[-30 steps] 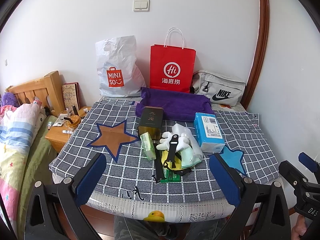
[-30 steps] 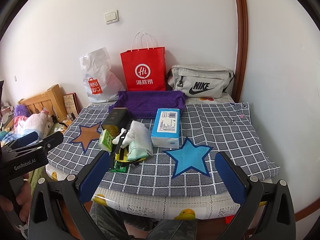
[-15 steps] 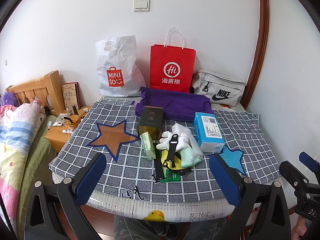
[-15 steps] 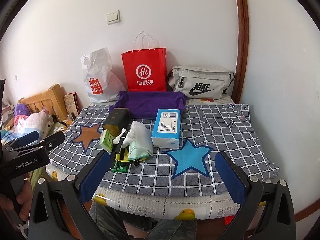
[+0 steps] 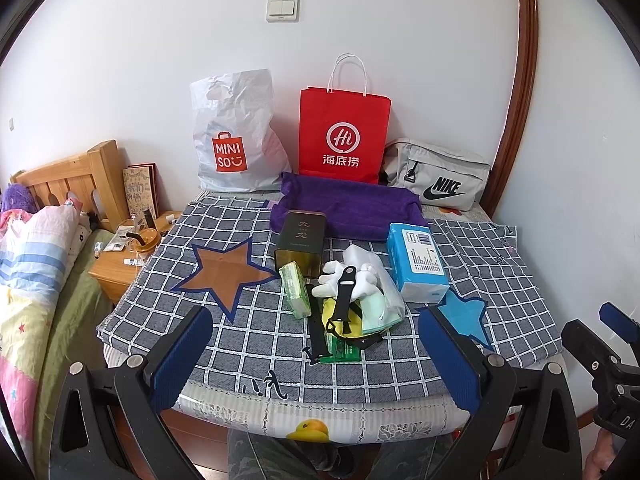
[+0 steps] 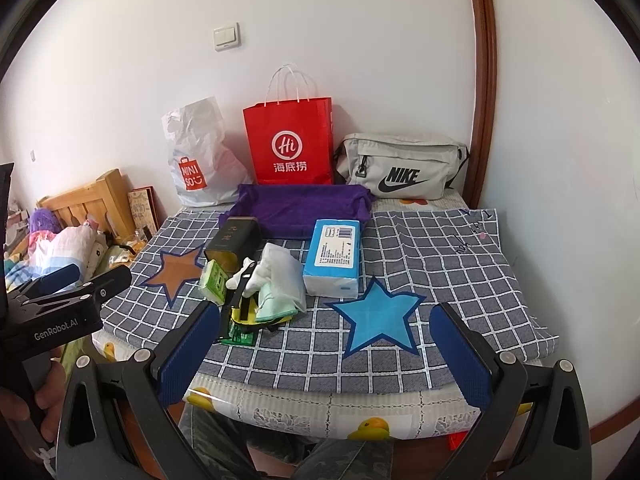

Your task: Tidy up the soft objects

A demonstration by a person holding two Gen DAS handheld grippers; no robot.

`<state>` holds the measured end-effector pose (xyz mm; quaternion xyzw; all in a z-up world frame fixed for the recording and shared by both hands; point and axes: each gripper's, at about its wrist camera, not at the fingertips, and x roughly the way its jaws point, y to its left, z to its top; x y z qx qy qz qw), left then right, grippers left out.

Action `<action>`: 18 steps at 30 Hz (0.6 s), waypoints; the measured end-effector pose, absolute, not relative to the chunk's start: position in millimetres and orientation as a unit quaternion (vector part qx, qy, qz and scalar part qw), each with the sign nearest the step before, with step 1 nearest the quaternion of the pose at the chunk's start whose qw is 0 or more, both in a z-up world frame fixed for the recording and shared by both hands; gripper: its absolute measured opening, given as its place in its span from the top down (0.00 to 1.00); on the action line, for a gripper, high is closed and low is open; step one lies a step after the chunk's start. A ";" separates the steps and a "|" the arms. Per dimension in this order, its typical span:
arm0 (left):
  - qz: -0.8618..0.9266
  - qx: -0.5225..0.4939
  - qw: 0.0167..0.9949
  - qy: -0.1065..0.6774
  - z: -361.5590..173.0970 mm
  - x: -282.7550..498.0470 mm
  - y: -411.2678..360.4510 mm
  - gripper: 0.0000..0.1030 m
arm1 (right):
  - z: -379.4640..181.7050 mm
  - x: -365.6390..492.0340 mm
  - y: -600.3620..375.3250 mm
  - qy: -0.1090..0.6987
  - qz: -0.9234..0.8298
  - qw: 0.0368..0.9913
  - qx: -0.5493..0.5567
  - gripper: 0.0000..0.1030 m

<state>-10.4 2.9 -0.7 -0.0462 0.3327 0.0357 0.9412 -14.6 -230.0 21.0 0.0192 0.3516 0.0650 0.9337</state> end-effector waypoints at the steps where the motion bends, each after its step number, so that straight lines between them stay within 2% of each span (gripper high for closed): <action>1: 0.036 -0.047 0.941 0.333 -0.3 -9.5 3.0 0.00 | 20.6 -14.7 -230.3 0.352 0.065 0.933 0.019 0.00; 11: 0.063 -0.049 0.933 0.352 -21.0 15.3 18.0 0.00 | -1.5 1.3 -239.4 0.371 0.065 0.926 0.030 0.00; 18: 0.070 -0.055 0.919 0.384 -57.4 44.9 36.5 0.00 | -50.5 36.2 -239.8 0.425 0.064 0.902 0.031 0.01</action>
